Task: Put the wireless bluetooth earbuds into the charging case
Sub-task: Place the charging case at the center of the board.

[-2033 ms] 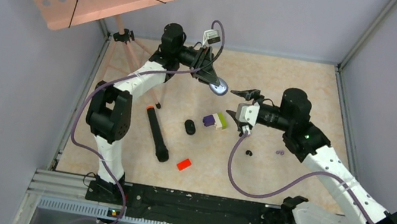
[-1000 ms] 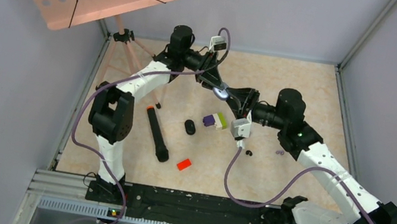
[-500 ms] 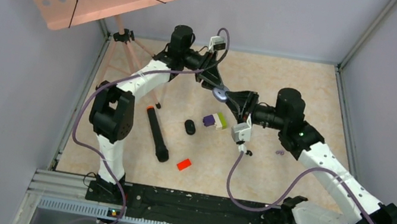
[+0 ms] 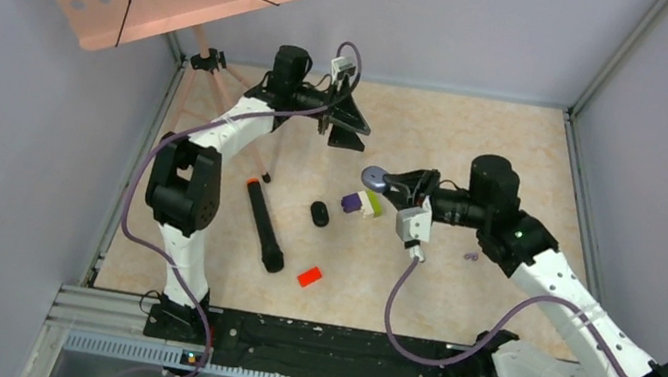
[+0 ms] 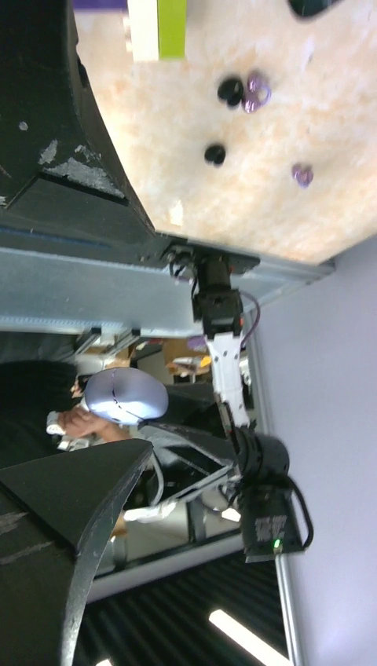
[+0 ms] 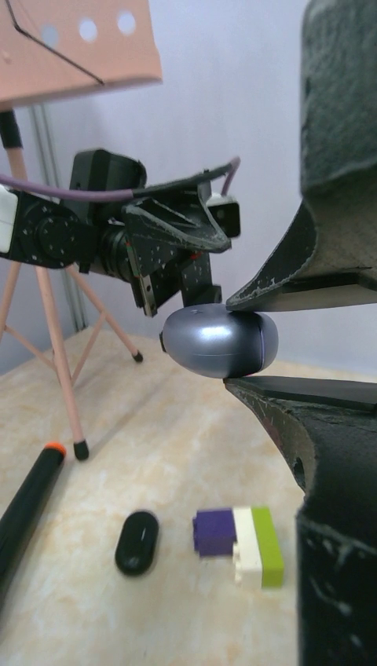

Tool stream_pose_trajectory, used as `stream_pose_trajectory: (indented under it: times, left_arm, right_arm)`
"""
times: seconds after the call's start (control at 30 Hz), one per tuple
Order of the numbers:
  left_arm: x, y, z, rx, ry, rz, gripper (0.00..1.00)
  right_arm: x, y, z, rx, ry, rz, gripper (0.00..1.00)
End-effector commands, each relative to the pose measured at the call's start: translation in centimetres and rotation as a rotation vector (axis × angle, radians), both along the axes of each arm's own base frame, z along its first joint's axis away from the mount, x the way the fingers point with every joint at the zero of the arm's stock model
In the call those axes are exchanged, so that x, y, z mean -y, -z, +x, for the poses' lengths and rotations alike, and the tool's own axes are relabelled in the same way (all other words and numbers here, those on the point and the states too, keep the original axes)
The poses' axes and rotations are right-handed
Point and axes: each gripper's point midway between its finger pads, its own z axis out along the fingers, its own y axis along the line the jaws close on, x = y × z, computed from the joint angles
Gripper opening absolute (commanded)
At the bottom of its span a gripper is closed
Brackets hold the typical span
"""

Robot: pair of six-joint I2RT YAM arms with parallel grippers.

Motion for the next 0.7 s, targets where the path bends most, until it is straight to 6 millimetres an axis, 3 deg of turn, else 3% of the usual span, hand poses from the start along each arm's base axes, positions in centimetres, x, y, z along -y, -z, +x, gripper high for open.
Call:
stream_pose_trajectory:
  times: [0.0, 0.17, 0.37, 0.5, 0.67]
  left_arm:
    - [-1.4, 2.6, 1.3, 0.169, -0.131, 0.155, 0.99]
    - [-3.8, 7.1, 1.8, 0.392, -0.208, 0.444, 0.99]
    - [-7.1, 8.9, 0.4, 0.43, -0.334, 0.624, 0.99]
    - [-8.7, 9.6, -1.9, 0.429, -0.413, 0.642, 0.99]
    - [-10.9, 11.7, -3.4, 0.384, -0.472, 0.749, 0.99]
  right_arm:
    - [0.6, 1.9, -0.6, -0.335, 0.072, -0.052, 0.0]
    - [1.7, 6.6, -2.5, -0.659, 0.105, -0.241, 0.0]
    - [2.8, 12.7, -2.9, -0.973, 0.118, -0.558, 0.0]
    - [3.1, 16.2, -3.2, -1.195, 0.117, -0.784, 0.0]
    - [3.1, 20.0, -2.7, -1.259, 0.186, -1.006, 0.0]
